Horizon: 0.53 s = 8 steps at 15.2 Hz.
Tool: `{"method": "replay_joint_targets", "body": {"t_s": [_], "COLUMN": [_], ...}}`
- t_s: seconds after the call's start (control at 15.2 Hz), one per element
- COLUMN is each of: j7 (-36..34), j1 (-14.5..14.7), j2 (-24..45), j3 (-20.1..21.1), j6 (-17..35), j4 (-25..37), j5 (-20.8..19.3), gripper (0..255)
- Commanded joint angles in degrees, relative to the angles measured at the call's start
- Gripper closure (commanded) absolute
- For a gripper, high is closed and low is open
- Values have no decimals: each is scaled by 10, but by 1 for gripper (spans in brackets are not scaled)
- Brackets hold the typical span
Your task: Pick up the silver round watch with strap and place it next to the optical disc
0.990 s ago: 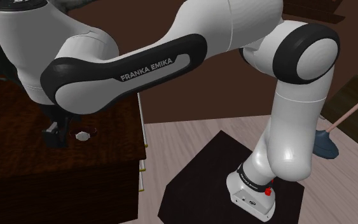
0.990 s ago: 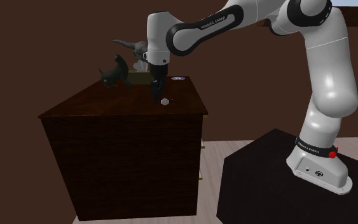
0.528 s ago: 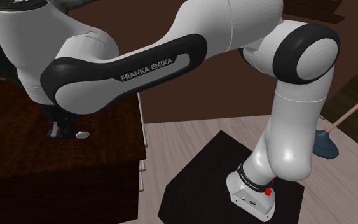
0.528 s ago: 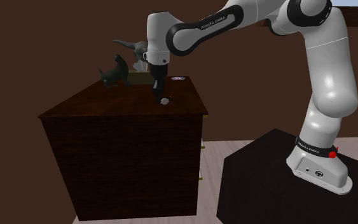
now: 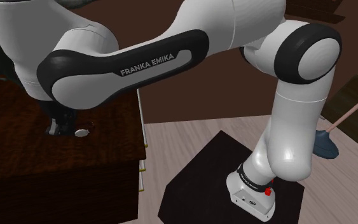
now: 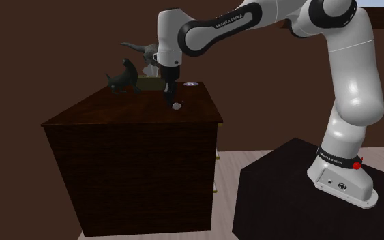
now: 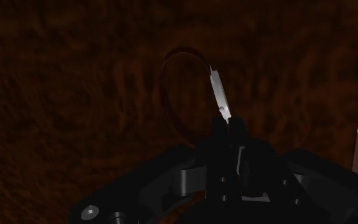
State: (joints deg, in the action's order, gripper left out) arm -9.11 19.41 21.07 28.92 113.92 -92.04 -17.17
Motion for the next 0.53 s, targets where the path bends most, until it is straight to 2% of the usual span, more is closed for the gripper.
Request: {"method": "replay_joint_targets", "body": {"t_s": [0.0,0.46], "j7": [3,12], "j1": [0,3], "j2": [-3,-11], "j3": [1,5], "j6": [-13,-63], "j4": [11,55], "j5": [3,10], "gripper": [255,255]}}
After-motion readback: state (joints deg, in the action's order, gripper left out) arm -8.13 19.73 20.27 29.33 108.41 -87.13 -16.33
